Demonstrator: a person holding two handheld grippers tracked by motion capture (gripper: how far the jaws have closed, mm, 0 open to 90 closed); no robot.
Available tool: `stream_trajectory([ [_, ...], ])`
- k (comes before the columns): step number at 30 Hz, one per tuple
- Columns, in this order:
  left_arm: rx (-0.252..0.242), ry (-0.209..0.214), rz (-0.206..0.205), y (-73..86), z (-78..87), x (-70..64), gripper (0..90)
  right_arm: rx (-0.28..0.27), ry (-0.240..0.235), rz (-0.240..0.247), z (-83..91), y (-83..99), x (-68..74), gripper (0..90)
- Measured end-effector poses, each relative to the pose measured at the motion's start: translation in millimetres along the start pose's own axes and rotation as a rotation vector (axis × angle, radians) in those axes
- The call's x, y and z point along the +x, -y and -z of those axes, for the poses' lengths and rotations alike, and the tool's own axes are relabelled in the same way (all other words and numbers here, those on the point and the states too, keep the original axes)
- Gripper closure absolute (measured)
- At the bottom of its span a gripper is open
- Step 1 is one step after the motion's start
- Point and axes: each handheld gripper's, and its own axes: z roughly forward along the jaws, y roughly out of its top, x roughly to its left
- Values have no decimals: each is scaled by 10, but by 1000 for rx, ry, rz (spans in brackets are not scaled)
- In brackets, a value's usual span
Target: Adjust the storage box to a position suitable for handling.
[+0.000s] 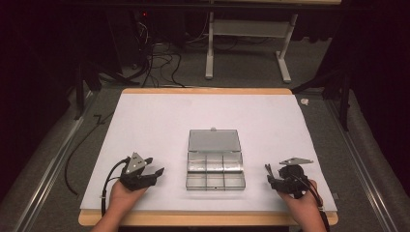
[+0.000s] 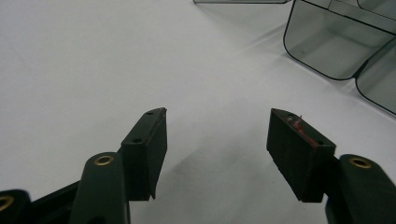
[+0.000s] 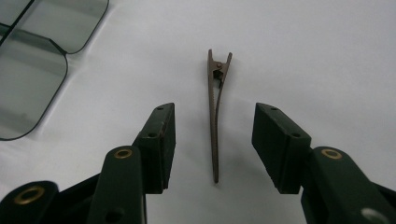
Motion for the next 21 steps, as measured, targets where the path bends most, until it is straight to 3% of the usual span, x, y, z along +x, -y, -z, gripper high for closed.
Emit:
stream_trajectory([
  [7,-2,-1,-1,1,1,-2,381,56,-11,31,-33,-21,18,468],
  [21,-1,-3,-1,1,-2,-4,379,163,-43,30,-27,-129,-21,465],
])
